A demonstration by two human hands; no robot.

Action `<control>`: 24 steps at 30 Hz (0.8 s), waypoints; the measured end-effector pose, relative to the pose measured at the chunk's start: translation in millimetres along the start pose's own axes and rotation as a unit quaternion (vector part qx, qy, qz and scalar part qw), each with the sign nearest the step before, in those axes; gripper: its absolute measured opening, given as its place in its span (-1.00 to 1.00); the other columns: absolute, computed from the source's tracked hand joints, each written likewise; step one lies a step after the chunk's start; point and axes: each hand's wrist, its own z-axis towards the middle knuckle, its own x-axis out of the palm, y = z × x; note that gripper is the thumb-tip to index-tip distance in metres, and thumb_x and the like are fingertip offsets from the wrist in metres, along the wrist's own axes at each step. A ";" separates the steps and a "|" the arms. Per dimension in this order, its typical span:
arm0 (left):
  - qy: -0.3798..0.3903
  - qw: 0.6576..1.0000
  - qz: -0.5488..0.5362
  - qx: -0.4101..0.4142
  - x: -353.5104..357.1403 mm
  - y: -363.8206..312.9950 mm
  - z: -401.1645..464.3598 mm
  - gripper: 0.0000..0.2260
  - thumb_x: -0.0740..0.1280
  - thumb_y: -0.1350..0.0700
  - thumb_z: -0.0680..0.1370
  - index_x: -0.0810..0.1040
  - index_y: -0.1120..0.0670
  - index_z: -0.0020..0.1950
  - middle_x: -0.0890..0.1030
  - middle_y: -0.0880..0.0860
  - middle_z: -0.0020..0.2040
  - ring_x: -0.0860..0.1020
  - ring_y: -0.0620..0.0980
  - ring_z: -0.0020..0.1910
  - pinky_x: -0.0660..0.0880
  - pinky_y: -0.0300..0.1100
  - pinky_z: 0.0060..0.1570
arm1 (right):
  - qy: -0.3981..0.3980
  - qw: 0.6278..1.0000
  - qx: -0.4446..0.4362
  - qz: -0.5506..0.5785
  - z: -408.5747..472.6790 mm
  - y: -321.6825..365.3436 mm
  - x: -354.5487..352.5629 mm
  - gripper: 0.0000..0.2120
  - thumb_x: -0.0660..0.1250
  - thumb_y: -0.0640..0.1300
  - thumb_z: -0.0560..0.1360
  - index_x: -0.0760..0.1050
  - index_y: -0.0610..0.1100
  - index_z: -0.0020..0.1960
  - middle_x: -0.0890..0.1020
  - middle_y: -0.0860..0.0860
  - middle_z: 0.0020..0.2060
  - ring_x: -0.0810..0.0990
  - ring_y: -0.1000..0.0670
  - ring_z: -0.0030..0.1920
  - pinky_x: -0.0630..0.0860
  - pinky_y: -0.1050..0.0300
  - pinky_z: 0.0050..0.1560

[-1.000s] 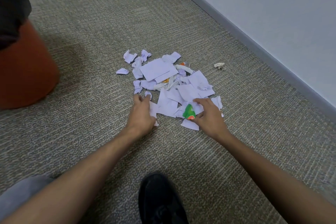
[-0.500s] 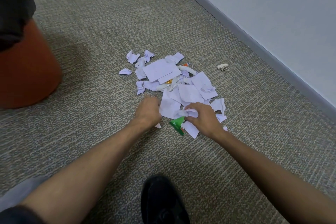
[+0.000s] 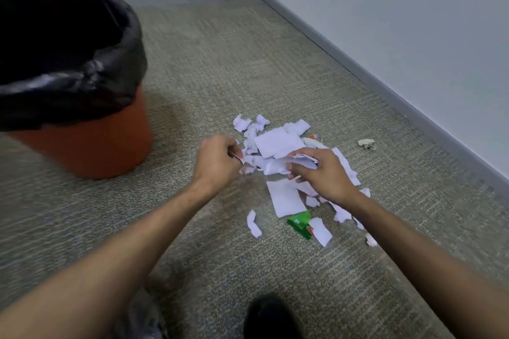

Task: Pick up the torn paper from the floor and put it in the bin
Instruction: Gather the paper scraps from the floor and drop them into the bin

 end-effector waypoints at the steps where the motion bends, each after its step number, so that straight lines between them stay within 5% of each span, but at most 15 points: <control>1: -0.024 1.000 -0.001 0.014 -15.8 -3.0 2.5 -0.87 0.43 0.36 0.34 0.66 0.14 -0.28 0.57 -0.04 -0.41 0.56 -0.09 -0.38 0.42 -0.25 -0.38 | 0.008 1.000 -0.019 0.005 9.1 14.3 4.4 -0.89 0.40 -0.23 0.53 0.62 -0.24 0.03 0.70 -0.14 -0.20 0.72 -0.08 -0.20 0.65 -0.01 -0.13; 5: -0.106 0.992 0.018 0.066 -90.8 -15.9 9.5 -0.89 0.47 0.30 0.33 0.67 0.09 -0.25 0.53 -0.06 -0.37 0.52 -0.09 -0.36 0.34 -0.24 -0.36 | 0.004 0.996 -0.089 0.019 47.8 85.5 26.4 -0.90 0.43 -0.26 0.50 0.64 -0.27 -0.01 0.71 -0.11 -0.27 0.71 -0.06 -0.25 0.61 0.00 -0.17; 9: -0.208 0.969 0.051 0.127 -173.4 -20.7 16.2 -0.87 0.45 0.30 0.32 0.67 0.09 -0.22 0.58 0.02 -0.22 0.59 0.05 -0.24 0.53 -0.09 -0.23 | 0.006 0.986 -0.168 -0.006 84.9 169.1 53.3 -0.94 0.42 -0.24 0.49 0.67 -0.13 -0.12 0.70 -0.14 -0.30 0.66 -0.18 -0.26 0.48 0.08 -0.26; 14: -0.291 0.949 0.094 0.078 -253.7 -0.3 24.6 -0.85 0.39 0.28 0.34 0.68 0.07 -0.19 0.62 0.05 -0.18 0.59 0.09 -0.19 0.52 -0.10 -0.14 | 0.016 0.956 -0.279 -0.091 126.7 252.8 99.8 -0.90 0.41 -0.15 0.43 0.65 -0.17 -0.20 0.68 -0.07 -0.33 0.61 -0.01 -0.30 0.49 0.00 -0.24; 20: -0.284 0.953 0.102 -0.018 -288.1 35.7 37.3 -0.86 0.41 0.28 0.40 0.67 0.04 -0.19 0.65 0.07 -0.28 0.65 0.09 -0.19 0.58 -0.13 -0.12 | 0.072 0.902 -0.316 -0.285 162.8 306.0 163.0 -0.73 0.39 -0.08 0.46 0.61 -0.01 0.16 0.64 -0.05 0.14 0.57 -0.10 0.16 0.51 0.02 0.14; 24: -0.272 0.949 0.150 -0.054 -284.0 47.6 39.0 -0.82 0.41 0.09 0.42 0.67 -0.05 0.01 0.70 0.03 -0.06 0.65 0.11 -0.02 0.60 0.01 -0.02 | 0.122 0.886 -0.307 -0.326 164.3 309.4 174.8 -0.45 0.40 0.05 0.50 0.40 -0.05 0.44 0.57 -0.05 0.28 0.53 -0.03 0.27 0.38 0.20 0.13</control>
